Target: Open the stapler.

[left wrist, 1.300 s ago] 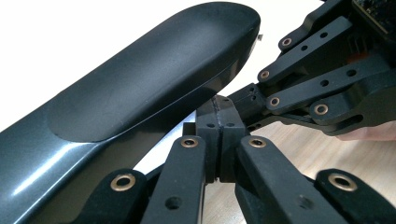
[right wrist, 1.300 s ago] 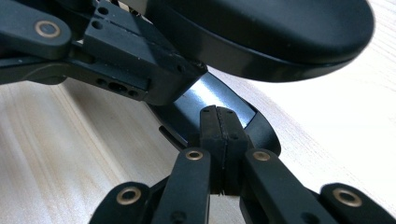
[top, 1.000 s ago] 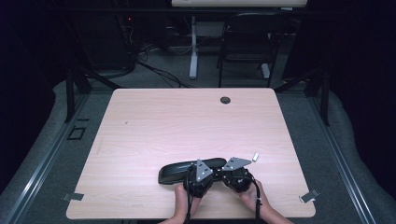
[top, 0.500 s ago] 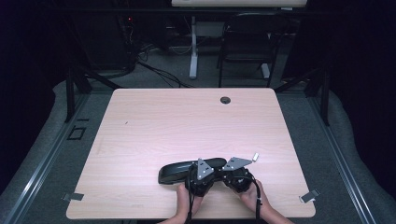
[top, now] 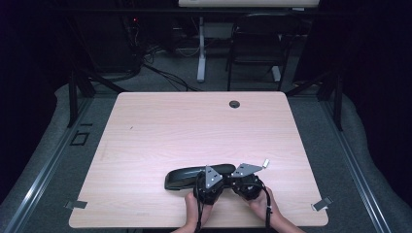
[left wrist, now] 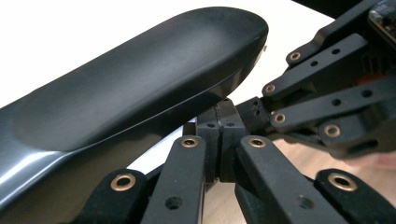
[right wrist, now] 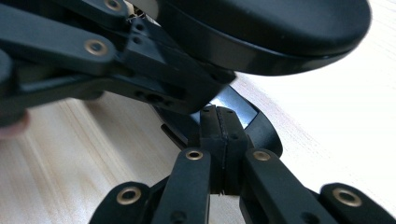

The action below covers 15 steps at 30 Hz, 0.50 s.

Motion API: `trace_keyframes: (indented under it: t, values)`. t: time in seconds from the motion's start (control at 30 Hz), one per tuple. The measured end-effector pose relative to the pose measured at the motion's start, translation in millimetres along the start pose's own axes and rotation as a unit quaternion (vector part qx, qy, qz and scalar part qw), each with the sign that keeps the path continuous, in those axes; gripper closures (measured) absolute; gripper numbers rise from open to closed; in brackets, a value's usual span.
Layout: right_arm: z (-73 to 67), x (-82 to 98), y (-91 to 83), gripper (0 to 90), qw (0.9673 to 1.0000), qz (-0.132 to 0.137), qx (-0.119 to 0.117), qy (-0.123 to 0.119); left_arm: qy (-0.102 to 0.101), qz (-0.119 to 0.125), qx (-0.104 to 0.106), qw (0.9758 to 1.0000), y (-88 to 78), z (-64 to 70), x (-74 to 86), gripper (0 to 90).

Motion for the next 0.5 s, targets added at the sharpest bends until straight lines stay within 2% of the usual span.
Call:
trace_keyframes:
  t: [0.07,0.13,0.17,0.2,0.3,0.37,0.4,0.47,0.5]
  values:
    - [-0.1,-0.3,0.4,90.0,1.0,0.003,0.002,-0.002,-0.004,0.001,-0.003,1.0,-0.5,-0.2,-0.3,90.0]
    - [0.0,0.3,-0.4,90.0,1.0,-0.001,0.001,-0.002,-0.012,0.001,0.006,0.9999,-2.5,0.6,0.0,90.0]
    - [0.1,0.4,-0.4,90.0,1.0,0.0,0.0,-0.004,-0.014,-0.001,0.006,0.9999,-2.6,0.4,-0.2,90.0]
    - [0.0,0.3,-0.4,90.0,1.0,-0.001,0.001,-0.003,-0.024,0.002,0.009,0.9997,-3.0,0.7,-0.4,90.0]
    - [0.6,0.6,-1.0,90.0,1.0,-0.004,0.001,-0.004,-0.032,0.003,0.011,0.9994,-3.1,0.5,-0.8,90.0]
    - [0.3,0.4,-0.6,90.0,1.0,-0.002,0.002,-0.004,-0.025,0.003,0.011,0.9996,-3.2,0.4,-0.7,90.0]
    - [0.1,0.4,-0.5,90.0,1.0,-0.001,0.002,-0.003,-0.03,0.003,0.012,0.9995,-3.8,0.0,-0.8,90.0]
    - [0.8,0.5,-0.5,90.0,1.0,-0.001,0.002,-0.004,-0.028,0.006,0.008,0.9996,-4.0,-0.6,-0.7,90.0]
    - [0.8,0.5,-0.6,90.0,1.0,-0.001,0.002,-0.004,-0.035,0.011,0.007,0.9993,-3.3,0.3,-0.8,90.0]
Point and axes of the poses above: each handheld gripper's, and its own axes: y roughly forward along the jaws, x roughly out of its underside, z roughly to its right, the point moved 9 cm from there along y, roughly forward along the jaws, and after that the axes turned 4 degrees about z, right-handed, at the moved point
